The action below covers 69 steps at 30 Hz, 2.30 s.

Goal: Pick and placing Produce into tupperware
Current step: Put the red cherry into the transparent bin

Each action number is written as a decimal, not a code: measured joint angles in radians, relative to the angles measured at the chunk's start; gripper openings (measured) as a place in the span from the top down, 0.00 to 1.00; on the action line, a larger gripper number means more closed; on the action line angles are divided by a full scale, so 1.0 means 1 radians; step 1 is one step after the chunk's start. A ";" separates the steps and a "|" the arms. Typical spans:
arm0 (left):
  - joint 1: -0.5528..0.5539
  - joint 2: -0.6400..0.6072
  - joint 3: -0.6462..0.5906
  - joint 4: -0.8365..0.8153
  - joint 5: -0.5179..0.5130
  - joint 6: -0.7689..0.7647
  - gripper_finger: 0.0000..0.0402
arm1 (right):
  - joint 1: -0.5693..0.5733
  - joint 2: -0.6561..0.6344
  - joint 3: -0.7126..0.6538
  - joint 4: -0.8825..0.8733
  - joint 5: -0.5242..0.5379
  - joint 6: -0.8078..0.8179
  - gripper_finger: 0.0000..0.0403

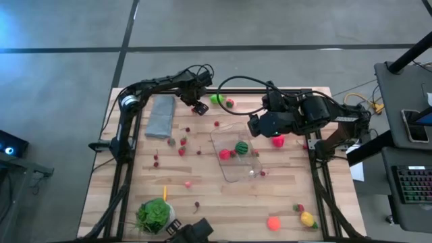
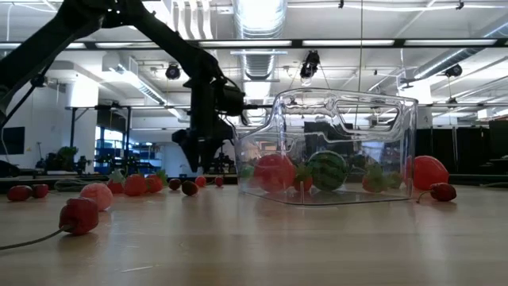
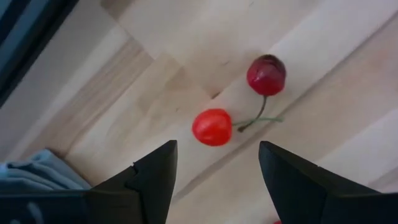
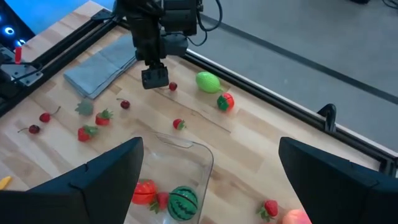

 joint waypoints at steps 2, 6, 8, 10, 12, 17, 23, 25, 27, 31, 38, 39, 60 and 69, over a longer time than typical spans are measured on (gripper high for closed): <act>0.001 0.000 0.000 0.012 0.001 0.001 0.47 | 0.000 0.000 0.000 0.000 0.000 -0.012 0.09; 0.007 0.006 -0.001 0.052 0.005 0.008 0.47 | 0.000 -0.001 0.000 0.000 0.002 -0.018 0.09; 0.012 0.016 -0.001 0.049 0.015 0.008 0.47 | 0.000 -0.001 0.000 0.000 0.002 -0.018 0.09; 0.017 0.026 -0.002 0.043 0.030 0.008 0.47 | 0.000 -0.001 0.000 0.000 0.002 -0.018 0.09; 0.016 0.034 -0.003 0.043 0.037 0.008 0.47 | 0.000 -0.001 0.000 0.000 0.002 -0.018 0.09; 0.016 0.035 -0.013 0.057 0.040 0.026 0.48 | 0.000 -0.001 0.000 0.000 0.002 -0.017 0.09; 0.016 0.035 -0.015 0.054 0.038 0.027 0.60 | 0.000 -0.001 0.000 0.000 0.002 -0.017 0.09; 0.016 0.035 -0.015 0.058 0.038 0.027 0.65 | 0.000 -0.001 0.000 0.000 0.002 -0.015 0.09; 0.016 0.035 -0.015 0.062 0.038 0.027 0.68 | 0.000 -0.001 0.000 0.000 0.002 -0.015 0.09; 0.016 0.035 -0.017 0.065 0.038 0.027 0.70 | 0.000 -0.001 0.000 0.000 0.001 -0.015 0.09; 0.016 0.040 -0.058 0.085 0.042 0.026 0.71 | 0.000 -0.001 0.000 0.000 0.000 -0.015 0.09; 0.016 0.045 -0.060 0.083 0.045 0.026 0.71 | 0.000 -0.001 0.000 0.000 0.000 -0.014 0.09; 0.011 0.024 -0.058 0.051 0.041 0.037 0.76 | 0.000 -0.001 0.000 0.000 0.000 -0.017 0.09; -0.089 -0.162 -0.058 0.032 0.057 0.087 0.75 | -0.001 -0.001 -0.001 0.000 0.054 0.012 0.09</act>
